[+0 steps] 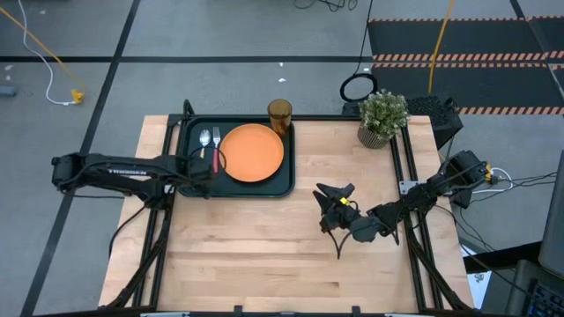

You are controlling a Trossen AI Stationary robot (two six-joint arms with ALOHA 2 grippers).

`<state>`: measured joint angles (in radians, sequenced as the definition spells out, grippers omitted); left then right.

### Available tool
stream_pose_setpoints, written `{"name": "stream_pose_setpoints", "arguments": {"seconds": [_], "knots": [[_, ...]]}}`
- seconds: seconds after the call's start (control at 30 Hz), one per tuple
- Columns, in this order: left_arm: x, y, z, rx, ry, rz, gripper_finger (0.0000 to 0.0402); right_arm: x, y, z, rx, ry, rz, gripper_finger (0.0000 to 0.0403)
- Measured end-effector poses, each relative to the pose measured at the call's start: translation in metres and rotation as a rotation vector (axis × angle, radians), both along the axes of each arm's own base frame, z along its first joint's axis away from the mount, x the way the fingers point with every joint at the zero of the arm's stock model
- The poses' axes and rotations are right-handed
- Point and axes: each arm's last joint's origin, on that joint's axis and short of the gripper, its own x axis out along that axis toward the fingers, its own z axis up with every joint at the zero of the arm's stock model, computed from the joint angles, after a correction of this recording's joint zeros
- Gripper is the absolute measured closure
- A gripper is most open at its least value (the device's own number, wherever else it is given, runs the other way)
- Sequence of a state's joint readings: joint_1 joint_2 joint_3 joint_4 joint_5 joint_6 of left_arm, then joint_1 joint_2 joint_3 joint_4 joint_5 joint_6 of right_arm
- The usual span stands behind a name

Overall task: Pick and place plate/cup/fork/spoon on tray
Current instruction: Put the yellow spoon on the black tray to the left of the pink fork

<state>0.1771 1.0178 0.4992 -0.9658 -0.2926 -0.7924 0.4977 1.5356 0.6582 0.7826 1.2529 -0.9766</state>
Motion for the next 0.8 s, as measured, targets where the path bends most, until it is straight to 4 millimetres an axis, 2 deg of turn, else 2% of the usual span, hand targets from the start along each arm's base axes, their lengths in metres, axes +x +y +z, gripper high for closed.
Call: {"name": "stream_pose_setpoints", "arguments": {"seconds": [0.33, 0.8], "knots": [[0.009, 0.013, -0.016, 0.01, 0.088, 0.105, 0.0399, -0.004, 0.011, 0.014, 0.021, -0.095, 0.046, 0.0227], [0.013, 0.028, -0.02, 0.021, 0.036, 0.218, 0.0397, -0.005, 0.015, 0.015, 0.01, -0.09, 0.084, 0.0227]]}}
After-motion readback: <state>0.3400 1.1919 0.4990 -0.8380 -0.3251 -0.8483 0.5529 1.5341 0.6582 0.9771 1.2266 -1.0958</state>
